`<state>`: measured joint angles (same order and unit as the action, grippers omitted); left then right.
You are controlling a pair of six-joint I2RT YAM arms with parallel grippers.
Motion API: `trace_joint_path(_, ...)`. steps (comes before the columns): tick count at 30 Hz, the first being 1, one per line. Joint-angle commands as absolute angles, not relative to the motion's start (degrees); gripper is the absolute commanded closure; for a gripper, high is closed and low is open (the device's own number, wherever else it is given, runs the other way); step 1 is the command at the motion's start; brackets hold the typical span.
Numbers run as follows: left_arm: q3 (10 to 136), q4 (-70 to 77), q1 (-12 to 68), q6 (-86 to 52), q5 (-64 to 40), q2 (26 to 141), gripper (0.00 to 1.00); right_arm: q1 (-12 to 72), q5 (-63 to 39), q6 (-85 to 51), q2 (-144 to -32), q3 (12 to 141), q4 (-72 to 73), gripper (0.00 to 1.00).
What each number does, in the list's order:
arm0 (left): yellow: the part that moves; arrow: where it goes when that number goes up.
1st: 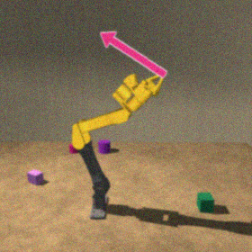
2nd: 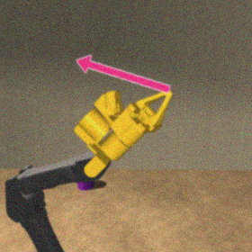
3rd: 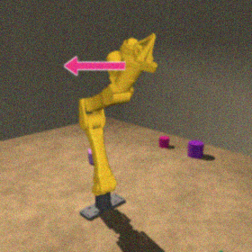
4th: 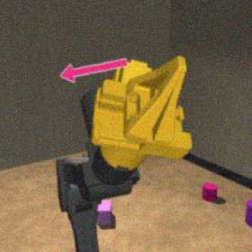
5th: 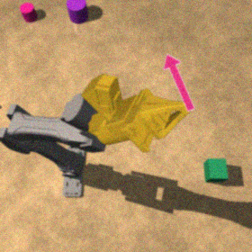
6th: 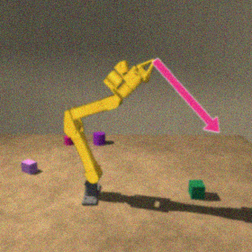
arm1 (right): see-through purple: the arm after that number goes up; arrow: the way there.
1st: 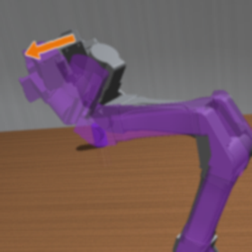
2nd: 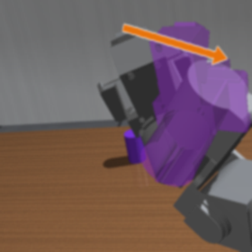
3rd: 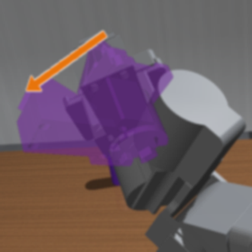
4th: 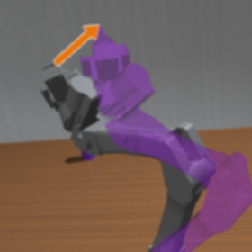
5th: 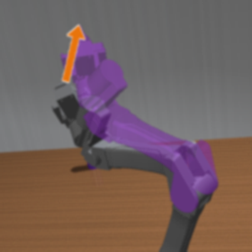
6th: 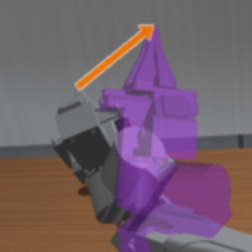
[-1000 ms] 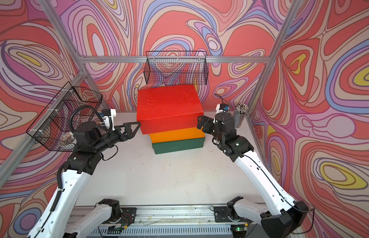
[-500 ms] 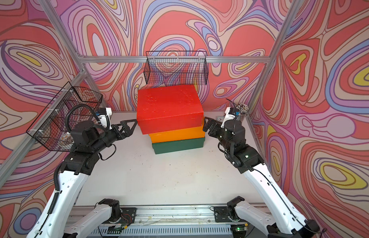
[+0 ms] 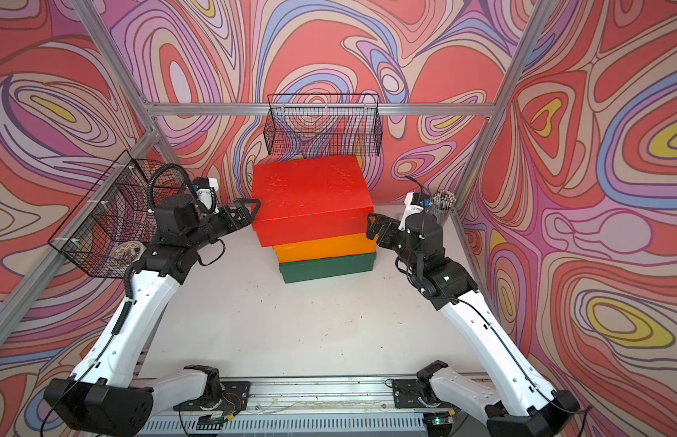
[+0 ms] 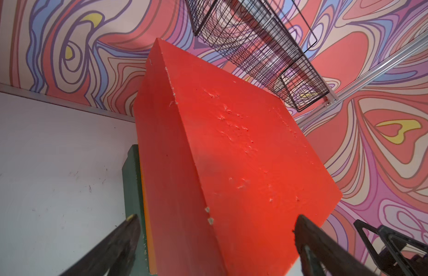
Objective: Stack the shoeboxes
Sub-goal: Adjust the shoebox.
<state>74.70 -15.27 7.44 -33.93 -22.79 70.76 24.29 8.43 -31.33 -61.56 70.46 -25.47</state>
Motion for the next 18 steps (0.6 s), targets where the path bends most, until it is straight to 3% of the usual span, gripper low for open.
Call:
trace_joint_path(1, 77.1, -11.5, 7.2, -35.7, -25.4, 72.8, 0.0, 24.0, 7.3, -30.6, -63.0, 72.6, -27.3, 0.02)
trace_joint_path(18, 77.2, -2.5, 7.1, -42.2, -32.4, 80.4, 0.0, 24.0, 5.7, -30.9, -66.8, 74.3, -27.5, 0.02)
